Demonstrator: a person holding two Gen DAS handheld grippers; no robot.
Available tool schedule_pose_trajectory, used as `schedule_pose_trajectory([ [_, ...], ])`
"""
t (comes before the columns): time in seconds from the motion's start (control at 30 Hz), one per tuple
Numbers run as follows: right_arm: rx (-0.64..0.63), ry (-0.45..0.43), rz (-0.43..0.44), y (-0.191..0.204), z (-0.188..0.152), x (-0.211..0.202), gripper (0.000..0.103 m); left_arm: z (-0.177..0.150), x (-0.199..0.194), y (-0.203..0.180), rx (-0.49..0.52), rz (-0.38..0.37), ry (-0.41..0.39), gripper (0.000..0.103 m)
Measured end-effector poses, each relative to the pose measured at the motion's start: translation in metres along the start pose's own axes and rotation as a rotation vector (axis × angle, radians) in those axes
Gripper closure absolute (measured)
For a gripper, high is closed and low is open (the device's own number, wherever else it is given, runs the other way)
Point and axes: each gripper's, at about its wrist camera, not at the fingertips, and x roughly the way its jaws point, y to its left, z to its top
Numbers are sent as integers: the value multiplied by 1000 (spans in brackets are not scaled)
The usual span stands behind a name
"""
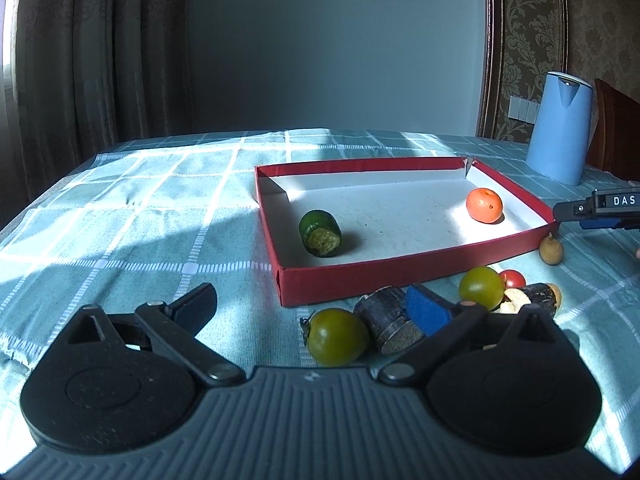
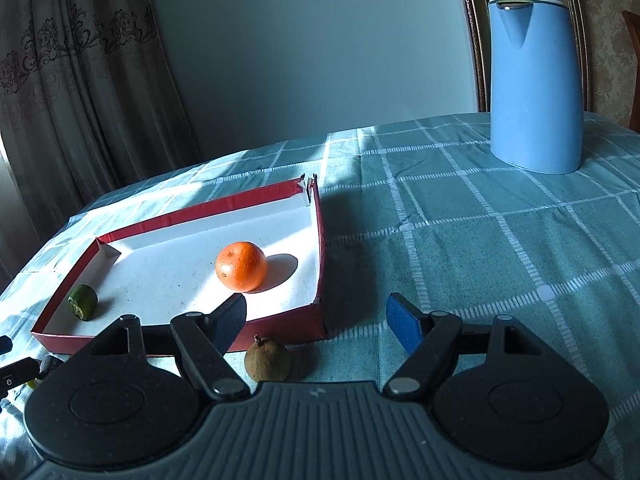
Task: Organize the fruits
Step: 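Withdraw both open grippers from the tray toward the remaining fruits, then grasp the yellow-green tomato with the left gripper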
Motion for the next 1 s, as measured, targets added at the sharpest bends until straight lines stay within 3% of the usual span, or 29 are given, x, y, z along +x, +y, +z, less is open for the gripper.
schedule_pose_trajectory([
  [0.3,-2,13,-2,1,-1,1,26,-11,-15,0,94,-75,-17,4],
  [0.53,1,26,0,0,-1,4,26,-15,-18,8,212,-65,12,6],
  [0.63,-6,29,4,2,-1,4,26,-13,-10,6,241,-71,40,11],
  [0.7,-20,28,-4,4,-2,5,26,-12,-1,2,270,-82,73,26],
  [1.0,-25,40,-10,4,-2,7,26,-5,17,0,270,-140,112,44],
])
